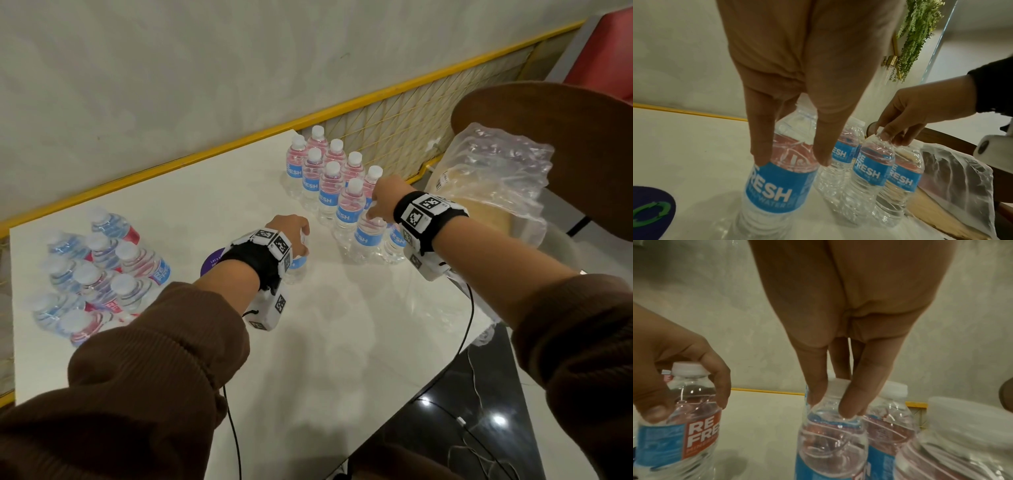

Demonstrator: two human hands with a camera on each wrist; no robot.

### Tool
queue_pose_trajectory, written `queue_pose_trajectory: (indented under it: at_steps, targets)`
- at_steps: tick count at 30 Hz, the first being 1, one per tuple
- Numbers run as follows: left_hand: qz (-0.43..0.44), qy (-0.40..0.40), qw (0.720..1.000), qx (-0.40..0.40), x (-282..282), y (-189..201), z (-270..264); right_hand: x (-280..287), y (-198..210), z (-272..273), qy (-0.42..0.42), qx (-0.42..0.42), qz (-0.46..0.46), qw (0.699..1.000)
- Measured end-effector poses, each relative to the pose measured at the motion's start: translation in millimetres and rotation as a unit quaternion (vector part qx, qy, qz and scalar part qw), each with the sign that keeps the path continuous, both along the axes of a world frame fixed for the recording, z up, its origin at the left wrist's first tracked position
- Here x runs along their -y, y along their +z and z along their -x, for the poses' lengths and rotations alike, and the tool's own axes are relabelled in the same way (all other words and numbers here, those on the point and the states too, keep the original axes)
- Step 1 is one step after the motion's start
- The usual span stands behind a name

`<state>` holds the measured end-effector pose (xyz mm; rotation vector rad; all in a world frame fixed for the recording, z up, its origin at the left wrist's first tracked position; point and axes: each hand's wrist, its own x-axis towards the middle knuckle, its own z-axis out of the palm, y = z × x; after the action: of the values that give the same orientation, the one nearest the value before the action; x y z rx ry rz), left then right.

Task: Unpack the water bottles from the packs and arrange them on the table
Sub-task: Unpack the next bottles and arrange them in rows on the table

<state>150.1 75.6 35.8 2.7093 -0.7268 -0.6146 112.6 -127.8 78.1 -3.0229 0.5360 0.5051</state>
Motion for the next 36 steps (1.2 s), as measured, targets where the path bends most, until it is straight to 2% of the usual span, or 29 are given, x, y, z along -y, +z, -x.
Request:
queue_pose_trajectory:
  at_steps: [9,15,23,31,34,36]
  targets:
    - [0.001,0.000,1.000,-0.005,-1.8,2.0,-0.1,6.3,-8.1,-4.9,-0.026,0.048,-0.007,0.998]
    - [0.000,0.005,1.000,-0.012,-2.4,3.1,-1.5,7.4,-6.0,-5.5,-0.015,0.019,-0.004,1.000]
    - [0.005,0.006,1.000,-0.010,-5.1,3.0,2.2,6.0,-15.0,-2.7,-0.016,0.053,0.020,0.998]
    - [0.007,0.006,1.000,-0.015,-5.6,5.9,7.6,-0.5,-5.9,1.8,-0.022,0.031,0.011,0.999]
    - [0.010,0.018,0.999,-0.028,-6.8,11.5,8.0,-15.0,6.6,10.5,0.006,0.079,0.014,0.997]
    - [0.022,0.034,0.998,-0.051,-8.8,15.4,8.8,-37.1,14.1,18.0,0.057,0.111,-0.038,0.991]
